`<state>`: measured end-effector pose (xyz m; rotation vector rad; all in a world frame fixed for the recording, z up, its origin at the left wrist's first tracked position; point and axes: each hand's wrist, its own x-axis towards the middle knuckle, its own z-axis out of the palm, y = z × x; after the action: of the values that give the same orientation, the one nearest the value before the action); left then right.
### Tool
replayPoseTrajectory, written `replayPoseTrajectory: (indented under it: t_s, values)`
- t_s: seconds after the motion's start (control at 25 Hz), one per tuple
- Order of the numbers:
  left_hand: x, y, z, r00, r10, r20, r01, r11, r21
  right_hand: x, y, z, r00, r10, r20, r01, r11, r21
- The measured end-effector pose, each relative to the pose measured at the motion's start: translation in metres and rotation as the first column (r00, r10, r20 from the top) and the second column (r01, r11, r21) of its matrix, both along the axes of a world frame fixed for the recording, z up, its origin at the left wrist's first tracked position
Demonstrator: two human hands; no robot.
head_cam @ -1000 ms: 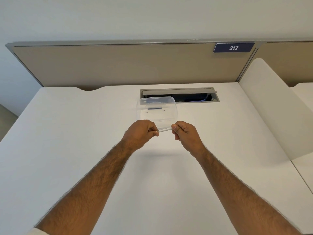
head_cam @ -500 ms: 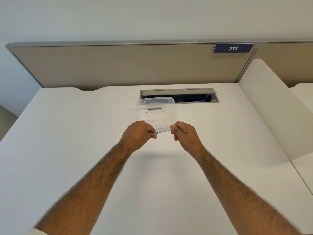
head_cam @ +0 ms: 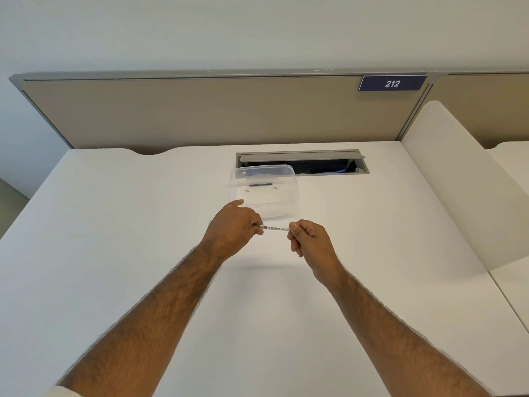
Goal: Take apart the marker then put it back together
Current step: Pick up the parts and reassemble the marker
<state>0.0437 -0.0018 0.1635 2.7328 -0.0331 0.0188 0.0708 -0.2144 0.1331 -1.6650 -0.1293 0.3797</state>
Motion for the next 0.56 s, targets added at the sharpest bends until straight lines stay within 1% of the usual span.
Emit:
replayPoseTrajectory:
  t_s: [0.16, 0.28, 0.36, 0.48, 0.56]
  values:
    - [0.001, -0.001, 0.004, 0.993, -0.088, 0.083, 0.081, 0.993, 0.082, -0.013, 0.002, -0.008, 0.988, -0.022, -0.15, 0.041, 0.992, 0.121]
    - [0.001, 0.002, 0.004, 0.987, -0.153, 0.052, 0.14, 0.969, 0.202, -0.018, -0.001, -0.011, 0.976, 0.025, -0.215, -0.004, 0.995, 0.1]
    - [0.0, 0.003, 0.002, 0.982, -0.188, 0.024, 0.175, 0.95, 0.26, -0.018, -0.002, -0.01, 0.979, 0.063, -0.193, -0.065, 0.998, -0.005]
    - [-0.002, -0.001, 0.0, 0.969, -0.247, 0.007, 0.232, 0.916, 0.328, -0.014, 0.002, -0.005, 0.993, 0.117, -0.024, -0.119, 0.961, -0.248]
    - [-0.003, -0.007, -0.002, 0.959, -0.282, -0.001, 0.264, 0.899, 0.35, -0.011, 0.009, 0.0, 0.982, 0.182, 0.055, -0.155, 0.933, -0.324]
